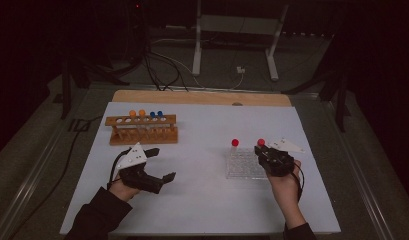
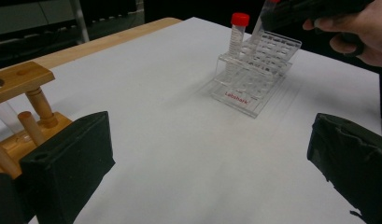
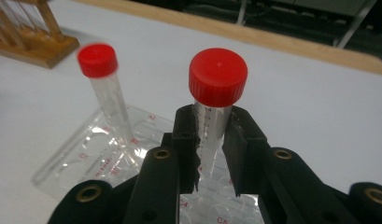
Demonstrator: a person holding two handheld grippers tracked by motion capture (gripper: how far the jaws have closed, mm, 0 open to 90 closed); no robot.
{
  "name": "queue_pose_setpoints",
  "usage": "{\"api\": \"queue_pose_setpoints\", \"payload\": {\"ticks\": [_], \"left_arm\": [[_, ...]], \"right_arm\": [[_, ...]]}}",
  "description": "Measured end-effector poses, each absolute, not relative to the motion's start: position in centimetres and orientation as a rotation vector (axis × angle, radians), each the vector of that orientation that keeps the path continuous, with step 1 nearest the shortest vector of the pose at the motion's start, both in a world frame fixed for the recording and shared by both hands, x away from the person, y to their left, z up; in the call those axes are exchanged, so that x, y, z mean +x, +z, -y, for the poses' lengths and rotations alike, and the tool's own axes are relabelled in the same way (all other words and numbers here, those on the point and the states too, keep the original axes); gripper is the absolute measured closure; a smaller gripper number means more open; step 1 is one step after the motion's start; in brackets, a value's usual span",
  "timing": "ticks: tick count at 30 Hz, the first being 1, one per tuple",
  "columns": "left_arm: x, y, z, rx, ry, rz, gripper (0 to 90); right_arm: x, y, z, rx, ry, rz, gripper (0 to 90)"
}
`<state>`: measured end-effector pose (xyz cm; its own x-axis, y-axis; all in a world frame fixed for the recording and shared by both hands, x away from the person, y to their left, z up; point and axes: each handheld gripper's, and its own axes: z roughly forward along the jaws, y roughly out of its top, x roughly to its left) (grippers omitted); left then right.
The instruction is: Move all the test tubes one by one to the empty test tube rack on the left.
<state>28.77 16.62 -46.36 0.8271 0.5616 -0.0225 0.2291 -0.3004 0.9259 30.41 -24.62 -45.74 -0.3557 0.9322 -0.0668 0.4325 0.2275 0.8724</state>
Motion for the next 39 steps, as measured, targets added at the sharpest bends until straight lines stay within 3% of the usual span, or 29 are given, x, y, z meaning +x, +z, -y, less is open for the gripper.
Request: {"api": "queue_pose_setpoints", "payload": {"ticks": [14, 24, 33, 39], "left_arm": [[28.2, -45.4, -16.3, 1.881, 0.355, -0.576, 1.1], [27.3, -44.0, -15.5, 1.888, 0.332, -0.532, 1.2], [26.9, -42.6, -14.0, 1.931, 0.298, -0.47, 2.0], [26.8, -41.7, -12.4, 1.931, 0.286, -0.413, 9.0]], "right_arm": [[27.1, -41.7, 24.6, 1.158, 1.108, -1.856, 74.5], [25.0, -40.0, 22.3, 1.049, 1.178, -1.916, 74.6], [24.2, -41.2, 18.2, 0.931, 1.242, -2.065, 74.6], [24.5, -43.3, 15.6, 0.891, 1.245, -2.185, 74.6]]}}
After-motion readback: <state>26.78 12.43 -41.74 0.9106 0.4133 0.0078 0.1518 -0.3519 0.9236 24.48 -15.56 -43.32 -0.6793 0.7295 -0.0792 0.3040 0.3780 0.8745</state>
